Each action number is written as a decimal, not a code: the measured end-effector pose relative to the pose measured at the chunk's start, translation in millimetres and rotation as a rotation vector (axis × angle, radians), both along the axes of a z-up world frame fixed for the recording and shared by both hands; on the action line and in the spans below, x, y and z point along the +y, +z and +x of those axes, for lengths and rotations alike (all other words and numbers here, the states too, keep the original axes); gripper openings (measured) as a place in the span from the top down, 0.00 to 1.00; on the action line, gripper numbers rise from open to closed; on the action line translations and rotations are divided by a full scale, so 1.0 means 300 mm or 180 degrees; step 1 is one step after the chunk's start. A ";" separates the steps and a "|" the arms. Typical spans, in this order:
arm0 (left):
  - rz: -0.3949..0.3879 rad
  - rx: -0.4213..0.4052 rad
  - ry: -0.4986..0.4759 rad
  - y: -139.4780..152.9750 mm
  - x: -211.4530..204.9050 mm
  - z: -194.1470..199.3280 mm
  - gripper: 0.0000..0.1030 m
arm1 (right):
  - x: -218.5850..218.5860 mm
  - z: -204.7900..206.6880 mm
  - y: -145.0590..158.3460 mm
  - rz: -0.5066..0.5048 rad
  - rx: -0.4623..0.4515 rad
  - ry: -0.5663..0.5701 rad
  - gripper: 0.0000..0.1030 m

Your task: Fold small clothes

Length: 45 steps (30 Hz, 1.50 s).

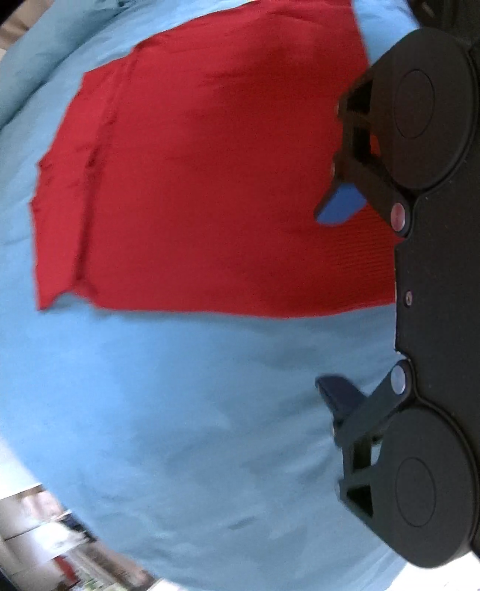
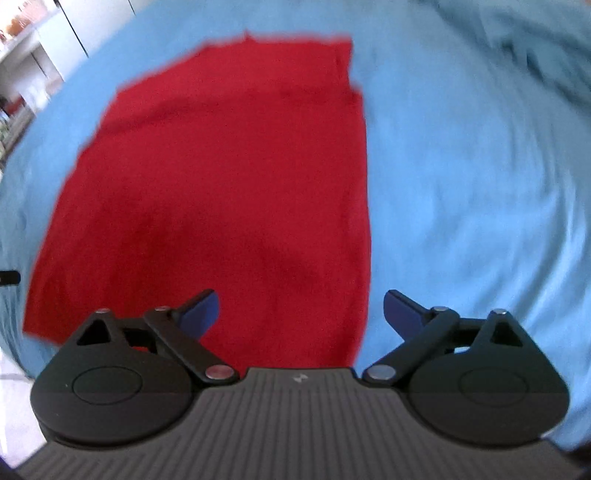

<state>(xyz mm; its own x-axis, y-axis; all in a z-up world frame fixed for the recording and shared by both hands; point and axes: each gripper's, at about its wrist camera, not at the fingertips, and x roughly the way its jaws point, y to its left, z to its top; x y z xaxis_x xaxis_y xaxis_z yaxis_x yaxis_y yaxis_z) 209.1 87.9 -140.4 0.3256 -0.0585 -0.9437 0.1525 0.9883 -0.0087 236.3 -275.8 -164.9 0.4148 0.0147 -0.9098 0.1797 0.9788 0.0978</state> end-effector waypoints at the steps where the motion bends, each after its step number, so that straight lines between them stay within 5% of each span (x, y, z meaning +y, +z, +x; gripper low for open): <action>1: -0.0025 0.0064 0.0020 -0.021 0.002 -0.009 0.27 | 0.006 -0.024 -0.032 -0.0002 0.0104 -0.0012 0.07; 4: -0.0106 0.0159 0.0036 -0.064 0.008 -0.025 0.37 | 0.009 -0.071 -0.117 0.0093 0.0367 -0.0103 0.23; 12: -0.0168 0.0126 0.0041 -0.089 -0.009 -0.051 0.50 | -0.007 -0.115 -0.164 0.0180 0.0437 -0.0309 0.27; 18: -0.0143 0.0162 -0.0080 -0.087 -0.019 -0.038 0.72 | -0.029 -0.119 -0.154 0.0326 0.0436 -0.0415 0.58; 21: -0.0092 0.0191 -0.0092 -0.087 -0.029 -0.031 0.91 | -0.035 -0.113 -0.159 0.0409 0.0449 -0.0432 0.77; 27: -0.0081 0.0247 -0.0091 -0.034 -0.028 -0.002 0.94 | -0.053 -0.106 -0.127 0.0510 0.0408 -0.0494 0.79; 32: -0.0265 0.0153 -0.0032 0.102 -0.019 0.054 0.95 | -0.097 -0.078 0.018 0.0685 0.0174 -0.0614 0.79; 40: -0.0517 -0.0533 0.0079 0.407 -0.028 0.328 0.96 | -0.178 0.114 0.322 0.1016 -0.0505 -0.0651 0.79; 45: -0.0634 -0.0978 0.0078 0.480 -0.082 0.614 0.96 | -0.265 0.380 0.433 0.1211 -0.0964 -0.0701 0.79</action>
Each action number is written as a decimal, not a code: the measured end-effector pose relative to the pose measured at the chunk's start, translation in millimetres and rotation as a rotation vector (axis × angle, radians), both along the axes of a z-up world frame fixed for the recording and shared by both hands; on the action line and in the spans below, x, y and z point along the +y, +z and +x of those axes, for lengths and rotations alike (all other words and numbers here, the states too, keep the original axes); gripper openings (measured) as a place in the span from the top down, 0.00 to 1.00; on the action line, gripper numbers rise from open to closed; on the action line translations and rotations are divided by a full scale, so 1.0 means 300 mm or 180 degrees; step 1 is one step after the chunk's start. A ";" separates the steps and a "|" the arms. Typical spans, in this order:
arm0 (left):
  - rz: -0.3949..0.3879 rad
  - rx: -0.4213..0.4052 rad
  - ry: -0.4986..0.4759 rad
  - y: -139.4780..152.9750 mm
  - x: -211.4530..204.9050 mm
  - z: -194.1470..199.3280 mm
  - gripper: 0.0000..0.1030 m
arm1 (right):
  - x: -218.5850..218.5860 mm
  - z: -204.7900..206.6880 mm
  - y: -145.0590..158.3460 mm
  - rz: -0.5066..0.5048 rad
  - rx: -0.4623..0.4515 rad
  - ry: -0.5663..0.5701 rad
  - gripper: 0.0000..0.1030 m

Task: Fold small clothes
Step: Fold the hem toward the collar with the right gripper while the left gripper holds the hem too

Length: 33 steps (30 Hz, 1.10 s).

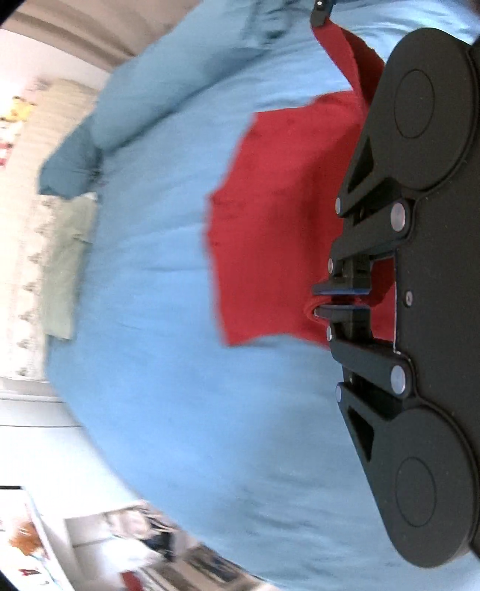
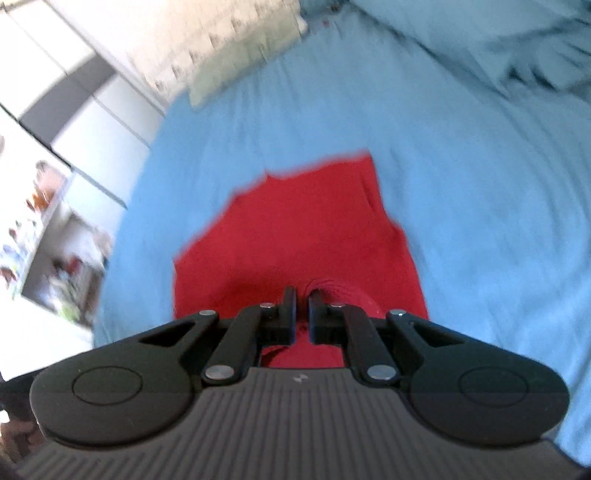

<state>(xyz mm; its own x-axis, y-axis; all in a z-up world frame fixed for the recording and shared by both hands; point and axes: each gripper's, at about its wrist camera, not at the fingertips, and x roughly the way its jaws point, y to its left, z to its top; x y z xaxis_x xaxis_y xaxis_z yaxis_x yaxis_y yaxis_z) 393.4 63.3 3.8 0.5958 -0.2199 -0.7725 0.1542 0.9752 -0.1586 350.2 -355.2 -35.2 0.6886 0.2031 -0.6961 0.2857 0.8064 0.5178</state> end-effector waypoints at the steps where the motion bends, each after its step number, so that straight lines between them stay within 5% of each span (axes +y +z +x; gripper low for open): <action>1: -0.0040 -0.0089 0.0010 -0.005 -0.007 0.062 0.96 | -0.021 0.058 0.000 0.0019 -0.0062 -0.0013 0.79; 7: -0.0183 -0.0383 0.0238 -0.143 -0.117 0.437 0.96 | -0.125 0.430 -0.067 -0.0108 -0.0412 -0.0093 0.79; 12: -0.0156 -0.0309 0.0538 -0.374 -0.200 0.678 0.96 | -0.184 0.708 -0.329 -0.0211 -0.0349 -0.0283 0.79; 17: 0.0042 -0.0247 0.0579 -0.504 -0.237 0.761 0.96 | -0.201 0.824 -0.526 -0.0258 -0.0243 -0.0328 0.80; 23: 0.0212 -0.0338 0.0594 -0.528 -0.263 0.772 0.95 | -0.213 0.849 -0.584 -0.0272 -0.0248 -0.0349 0.79; 26: 0.0345 -0.0441 0.0603 -0.496 -0.274 0.748 0.69 | -0.194 0.854 -0.553 -0.0353 -0.0266 -0.0311 0.74; 27: 0.0379 -0.0497 0.0597 -0.481 -0.269 0.728 0.38 | -0.186 0.852 -0.539 -0.0419 -0.0280 -0.0325 0.68; 28: 0.0416 -0.0563 0.0588 -0.466 -0.271 0.719 0.18 | -0.178 0.845 -0.523 -0.0457 -0.0307 -0.0307 0.47; 29: 0.0462 -0.0641 0.0569 -0.448 -0.271 0.696 0.13 | -0.168 0.841 -0.504 -0.0504 -0.0340 -0.0291 0.19; 33: 0.0514 -0.0700 0.0330 -0.415 -0.289 0.581 0.08 | -0.107 0.780 -0.431 -0.0683 -0.0534 -0.0213 0.00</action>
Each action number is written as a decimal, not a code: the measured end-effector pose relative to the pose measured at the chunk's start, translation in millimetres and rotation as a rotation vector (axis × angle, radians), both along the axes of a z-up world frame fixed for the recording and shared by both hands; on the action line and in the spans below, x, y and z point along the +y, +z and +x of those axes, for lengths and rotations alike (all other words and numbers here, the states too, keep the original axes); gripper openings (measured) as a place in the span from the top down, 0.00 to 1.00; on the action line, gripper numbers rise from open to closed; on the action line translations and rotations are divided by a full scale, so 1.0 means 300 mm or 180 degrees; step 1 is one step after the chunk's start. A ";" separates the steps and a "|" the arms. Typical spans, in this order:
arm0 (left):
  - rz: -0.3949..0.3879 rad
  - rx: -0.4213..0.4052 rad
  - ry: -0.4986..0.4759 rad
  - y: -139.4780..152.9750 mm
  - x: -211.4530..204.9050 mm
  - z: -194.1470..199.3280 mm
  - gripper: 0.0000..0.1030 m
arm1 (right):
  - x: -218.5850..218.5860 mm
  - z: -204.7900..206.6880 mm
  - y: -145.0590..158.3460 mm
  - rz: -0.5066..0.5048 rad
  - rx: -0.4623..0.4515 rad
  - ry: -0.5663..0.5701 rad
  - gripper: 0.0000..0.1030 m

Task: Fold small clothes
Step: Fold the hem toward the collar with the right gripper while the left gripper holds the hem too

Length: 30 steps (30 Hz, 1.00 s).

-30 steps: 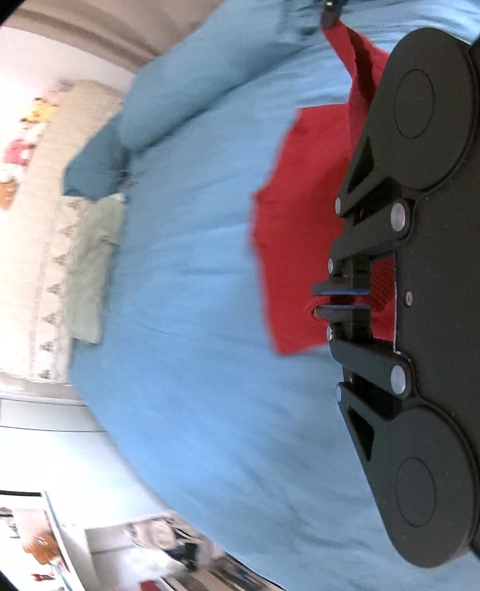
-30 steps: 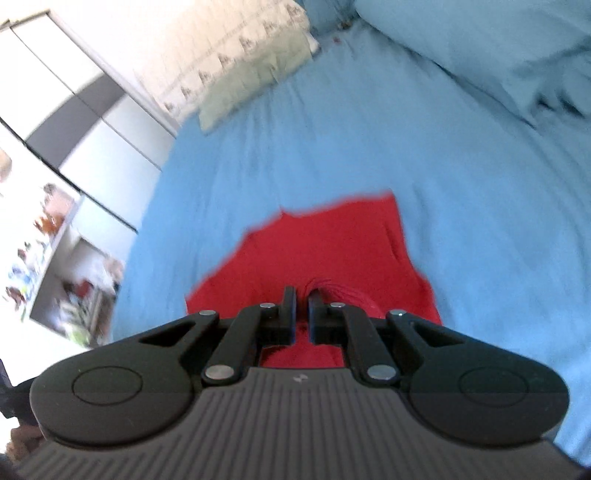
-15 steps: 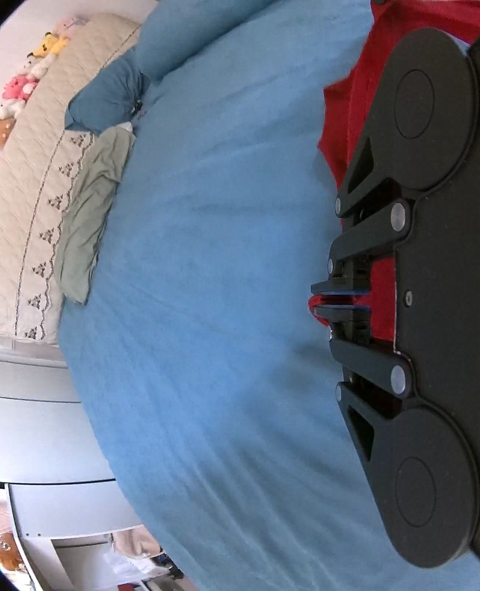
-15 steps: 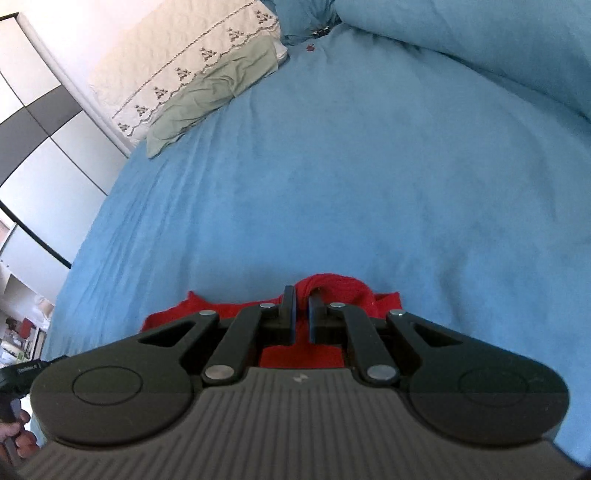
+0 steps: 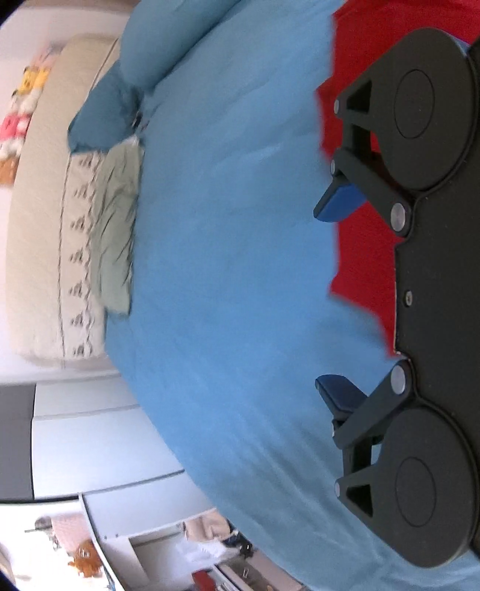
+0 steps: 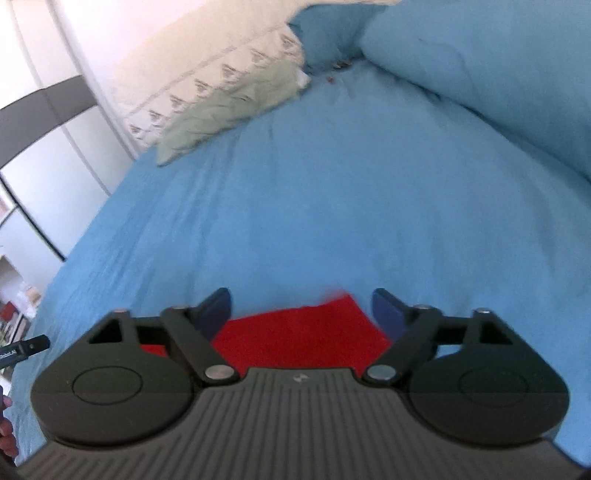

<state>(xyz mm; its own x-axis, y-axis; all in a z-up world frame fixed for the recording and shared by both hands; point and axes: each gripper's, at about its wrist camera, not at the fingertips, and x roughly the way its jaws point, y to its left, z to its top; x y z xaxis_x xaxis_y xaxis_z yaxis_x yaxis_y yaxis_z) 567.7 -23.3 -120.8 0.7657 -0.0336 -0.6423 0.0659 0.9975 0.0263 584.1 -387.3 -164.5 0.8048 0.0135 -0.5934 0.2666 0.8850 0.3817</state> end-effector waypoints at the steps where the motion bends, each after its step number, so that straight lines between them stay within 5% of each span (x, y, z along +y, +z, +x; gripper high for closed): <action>1: -0.0009 0.0063 -0.0080 -0.011 -0.009 -0.030 0.08 | 0.017 -0.007 0.002 0.0025 0.0034 0.0063 0.00; 10: 0.0150 0.0576 -0.0305 -0.228 -0.065 -0.162 0.08 | 0.175 -0.052 -0.167 -0.0258 0.0486 0.0359 0.00; 16: 0.0191 0.0690 -0.0298 -0.305 -0.047 -0.152 0.04 | 0.174 -0.058 -0.238 -0.0435 0.0472 0.0351 0.00; 20: 0.0310 0.0512 -0.0281 -0.216 -0.072 -0.161 0.05 | 0.177 -0.077 -0.201 -0.0461 0.0464 0.0544 0.00; 24: 0.0347 0.0227 -0.0447 -0.050 -0.098 -0.239 0.04 | 0.171 -0.132 -0.044 -0.0444 0.0176 0.0697 0.00; 30: 0.0355 0.0306 -0.0615 0.105 -0.162 -0.357 0.00 | 0.168 -0.309 0.209 -0.0494 -0.0055 0.0692 0.00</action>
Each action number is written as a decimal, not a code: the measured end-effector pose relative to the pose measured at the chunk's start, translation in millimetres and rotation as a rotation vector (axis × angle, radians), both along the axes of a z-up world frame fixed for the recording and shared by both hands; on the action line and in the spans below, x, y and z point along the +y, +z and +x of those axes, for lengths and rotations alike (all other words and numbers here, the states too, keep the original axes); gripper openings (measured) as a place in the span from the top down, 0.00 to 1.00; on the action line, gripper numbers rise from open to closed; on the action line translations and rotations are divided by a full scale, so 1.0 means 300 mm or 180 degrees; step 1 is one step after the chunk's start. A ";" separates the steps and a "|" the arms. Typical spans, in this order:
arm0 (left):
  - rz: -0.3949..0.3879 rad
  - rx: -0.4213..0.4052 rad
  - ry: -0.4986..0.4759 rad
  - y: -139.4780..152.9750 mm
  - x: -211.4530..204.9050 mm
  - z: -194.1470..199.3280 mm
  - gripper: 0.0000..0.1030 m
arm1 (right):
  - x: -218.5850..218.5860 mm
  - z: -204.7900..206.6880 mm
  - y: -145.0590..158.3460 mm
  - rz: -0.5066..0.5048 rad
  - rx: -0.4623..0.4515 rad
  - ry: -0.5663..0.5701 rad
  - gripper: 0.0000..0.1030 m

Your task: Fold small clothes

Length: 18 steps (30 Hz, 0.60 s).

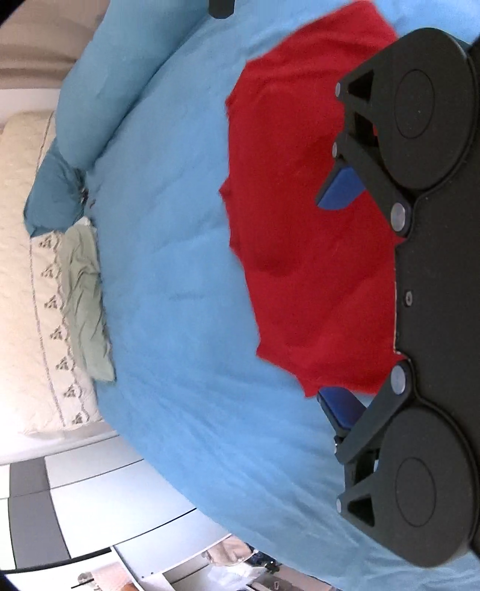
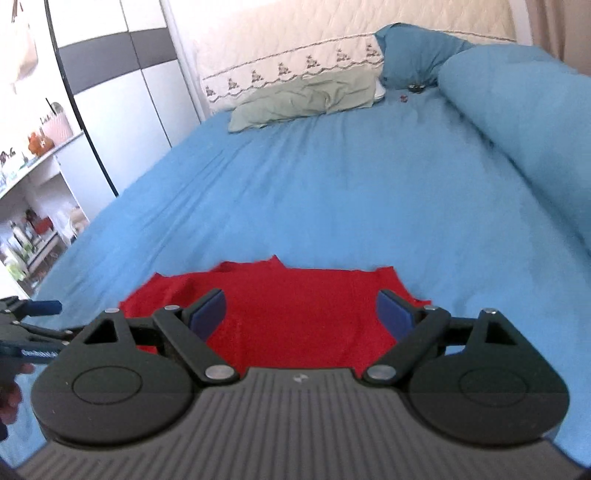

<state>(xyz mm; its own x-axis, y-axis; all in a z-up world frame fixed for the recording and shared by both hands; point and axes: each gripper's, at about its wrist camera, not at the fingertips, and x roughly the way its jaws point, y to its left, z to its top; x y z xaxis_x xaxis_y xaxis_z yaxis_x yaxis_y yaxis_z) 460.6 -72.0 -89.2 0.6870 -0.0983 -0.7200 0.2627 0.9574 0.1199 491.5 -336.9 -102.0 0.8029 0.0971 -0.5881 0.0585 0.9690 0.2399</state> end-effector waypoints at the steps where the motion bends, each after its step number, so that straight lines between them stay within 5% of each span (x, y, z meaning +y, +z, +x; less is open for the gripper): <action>1: -0.0007 0.0050 -0.0019 0.009 -0.012 -0.018 0.00 | -0.002 -0.031 0.027 0.0006 0.0032 -0.0056 0.00; 7: 0.0052 0.0379 0.0006 -0.048 -0.086 -0.099 0.00 | 0.002 -0.213 0.023 0.0248 0.0437 -0.0602 0.00; 13: -0.0081 0.0560 0.0005 -0.121 -0.129 -0.127 0.00 | 0.021 -0.317 -0.185 0.0146 0.0685 -0.1220 0.01; 18: -0.0097 0.0597 -0.0061 -0.166 -0.171 -0.115 0.00 | -0.017 -0.355 -0.338 0.0701 0.0689 -0.1573 0.15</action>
<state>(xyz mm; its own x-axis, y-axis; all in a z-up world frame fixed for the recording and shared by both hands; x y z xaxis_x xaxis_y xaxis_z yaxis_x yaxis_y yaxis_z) 426.0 -123.3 -139.1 0.5388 -0.1339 -0.8317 0.2960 0.9544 0.0381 384.9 -342.0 -203.3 0.6478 -0.1199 -0.7523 0.5612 0.7429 0.3649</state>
